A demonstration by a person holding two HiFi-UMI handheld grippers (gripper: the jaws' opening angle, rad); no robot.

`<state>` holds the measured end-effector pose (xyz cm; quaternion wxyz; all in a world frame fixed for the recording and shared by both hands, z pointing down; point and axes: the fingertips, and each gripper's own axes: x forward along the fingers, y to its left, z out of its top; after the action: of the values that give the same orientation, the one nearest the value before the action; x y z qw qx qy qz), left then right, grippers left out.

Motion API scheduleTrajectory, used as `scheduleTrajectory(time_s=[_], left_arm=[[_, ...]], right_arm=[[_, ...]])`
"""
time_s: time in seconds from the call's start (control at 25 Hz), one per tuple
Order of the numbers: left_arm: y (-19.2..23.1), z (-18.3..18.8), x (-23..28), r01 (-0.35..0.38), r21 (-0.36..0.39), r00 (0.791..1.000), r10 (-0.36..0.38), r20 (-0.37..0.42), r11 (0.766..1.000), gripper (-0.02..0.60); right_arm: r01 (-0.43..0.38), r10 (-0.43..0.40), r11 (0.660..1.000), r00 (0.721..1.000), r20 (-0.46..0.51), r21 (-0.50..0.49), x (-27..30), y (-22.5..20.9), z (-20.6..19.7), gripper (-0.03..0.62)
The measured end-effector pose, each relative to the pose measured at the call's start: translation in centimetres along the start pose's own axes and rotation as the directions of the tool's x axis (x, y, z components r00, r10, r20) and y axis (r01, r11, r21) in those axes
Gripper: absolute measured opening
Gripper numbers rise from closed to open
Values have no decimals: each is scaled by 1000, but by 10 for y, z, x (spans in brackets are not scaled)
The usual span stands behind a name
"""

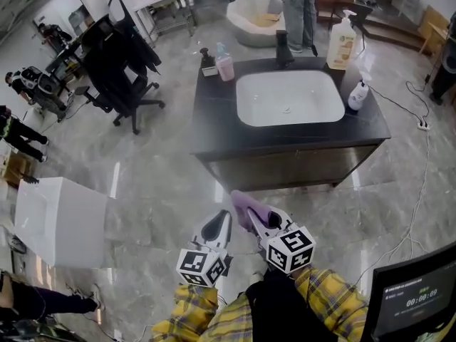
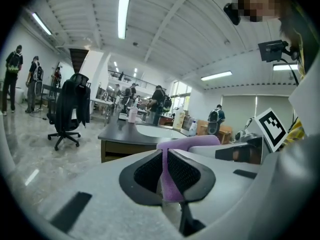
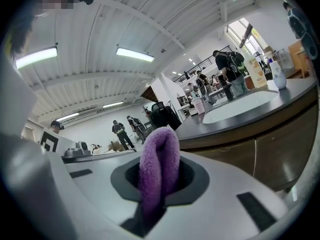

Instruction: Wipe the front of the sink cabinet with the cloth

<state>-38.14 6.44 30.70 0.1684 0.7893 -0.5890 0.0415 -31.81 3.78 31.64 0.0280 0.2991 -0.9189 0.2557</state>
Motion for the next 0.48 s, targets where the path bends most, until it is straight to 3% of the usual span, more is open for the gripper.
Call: scheduleTrajectory(time_s=[0.24, 0.48], left_arm=[[2, -5, 31, 11, 56, 1000, -11, 3, 998, 32], [15, -12, 40, 33, 61, 999, -36, 39, 998, 31]], right_arm=[[-19, 18, 1000, 1000, -20, -24, 18, -21, -2, 44], [14, -13, 1000, 999, -31, 7, 34, -43, -20, 44]])
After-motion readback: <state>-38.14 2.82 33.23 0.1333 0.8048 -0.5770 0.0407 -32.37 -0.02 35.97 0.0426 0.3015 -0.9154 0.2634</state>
